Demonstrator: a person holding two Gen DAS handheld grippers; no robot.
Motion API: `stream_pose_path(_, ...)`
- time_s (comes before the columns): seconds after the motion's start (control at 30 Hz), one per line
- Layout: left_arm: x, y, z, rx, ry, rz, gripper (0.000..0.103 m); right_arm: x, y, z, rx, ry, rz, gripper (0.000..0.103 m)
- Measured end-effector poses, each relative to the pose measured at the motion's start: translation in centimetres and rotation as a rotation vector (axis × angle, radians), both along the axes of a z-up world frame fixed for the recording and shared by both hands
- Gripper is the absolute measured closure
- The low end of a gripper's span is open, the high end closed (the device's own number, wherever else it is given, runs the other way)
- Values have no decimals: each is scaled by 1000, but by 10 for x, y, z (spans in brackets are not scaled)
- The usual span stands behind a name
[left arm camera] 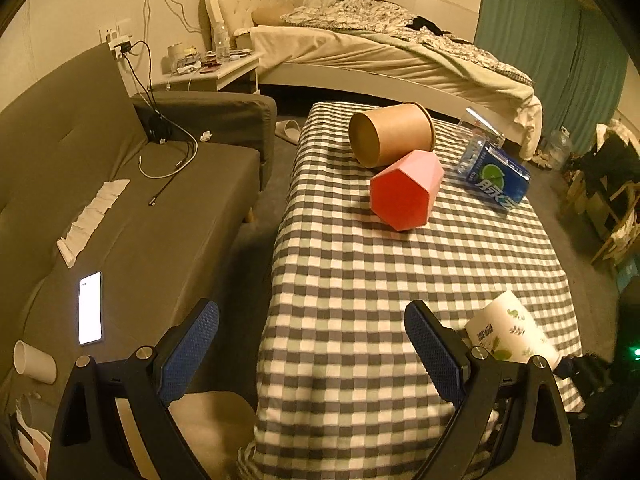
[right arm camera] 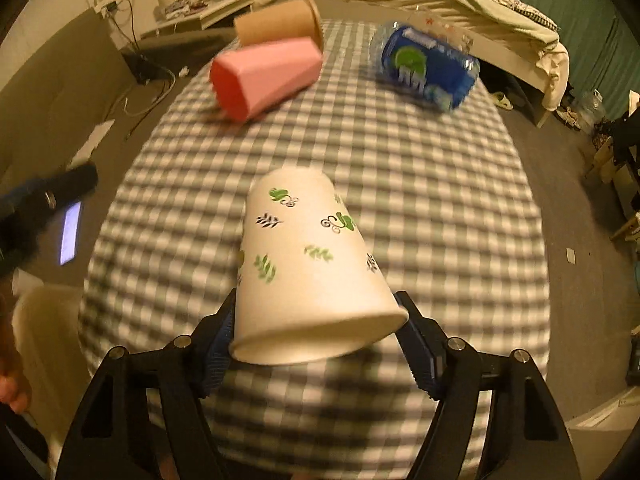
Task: Flip cup upside down
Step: 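Lift the cup with the right gripper toward the left gripper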
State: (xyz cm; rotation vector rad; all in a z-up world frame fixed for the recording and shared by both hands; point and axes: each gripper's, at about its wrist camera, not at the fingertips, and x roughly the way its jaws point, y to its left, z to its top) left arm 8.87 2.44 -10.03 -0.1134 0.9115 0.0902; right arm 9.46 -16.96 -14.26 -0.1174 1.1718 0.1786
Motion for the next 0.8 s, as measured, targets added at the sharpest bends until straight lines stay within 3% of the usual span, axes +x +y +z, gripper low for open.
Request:
stream_pose_path(0.23, -7, 4, -4, -13, 16, 0, 6, -7, 7, -1, 11, -7, -9, 30)
stream_pose_path(0.3, -5, 5, -4, -18, 18, 1, 6, -6, 6, 3, 17, -4, -11, 20)
stream_pose_path(0.57, 13, -1, -3, -33, 51, -4, 6, -8, -3, 59, 56, -92, 31, 11)
stream_pose_path(0.8, 37, -38, 7, -43, 97, -66, 6, 12, -41, 81, 39, -171, -43, 11)
